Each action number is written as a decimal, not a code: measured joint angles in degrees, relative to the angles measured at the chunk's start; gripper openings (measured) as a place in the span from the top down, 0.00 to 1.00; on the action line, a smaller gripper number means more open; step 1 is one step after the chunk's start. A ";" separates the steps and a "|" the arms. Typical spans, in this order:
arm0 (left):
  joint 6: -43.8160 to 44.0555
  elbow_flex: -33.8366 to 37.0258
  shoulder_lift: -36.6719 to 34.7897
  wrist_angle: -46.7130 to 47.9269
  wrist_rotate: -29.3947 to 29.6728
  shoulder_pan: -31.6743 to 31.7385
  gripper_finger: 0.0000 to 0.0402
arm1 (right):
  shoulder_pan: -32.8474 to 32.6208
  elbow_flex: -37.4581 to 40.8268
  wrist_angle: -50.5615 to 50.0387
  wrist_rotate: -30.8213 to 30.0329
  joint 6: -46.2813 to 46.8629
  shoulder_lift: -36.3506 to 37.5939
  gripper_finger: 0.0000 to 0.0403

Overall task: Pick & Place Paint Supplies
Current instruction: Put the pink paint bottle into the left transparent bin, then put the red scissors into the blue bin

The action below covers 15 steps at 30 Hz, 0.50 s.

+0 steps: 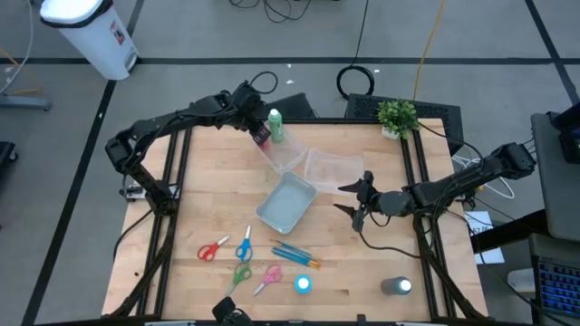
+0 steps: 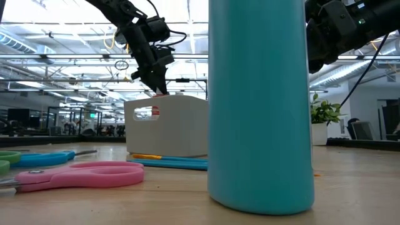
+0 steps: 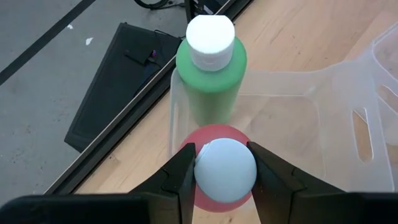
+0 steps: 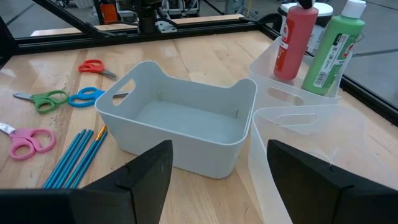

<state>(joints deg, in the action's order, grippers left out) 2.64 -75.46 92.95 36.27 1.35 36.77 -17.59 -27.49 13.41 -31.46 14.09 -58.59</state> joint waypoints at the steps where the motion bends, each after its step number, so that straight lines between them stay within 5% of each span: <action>1: 0.08 0.00 0.24 0.02 -0.04 0.00 0.70 | -0.01 0.00 0.00 0.00 0.00 0.00 0.38; 10: 0.30 -0.11 1.42 -1.16 0.27 -0.05 0.70 | -0.02 0.00 0.00 0.01 0.00 0.00 0.38; 15: 0.75 -0.07 1.26 -0.61 0.78 -0.11 0.48 | -0.02 0.00 0.00 0.01 0.00 0.00 0.38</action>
<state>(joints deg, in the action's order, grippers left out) 3.39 -75.53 94.21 35.66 2.13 36.67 -17.61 -27.49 13.41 -31.44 14.09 -58.59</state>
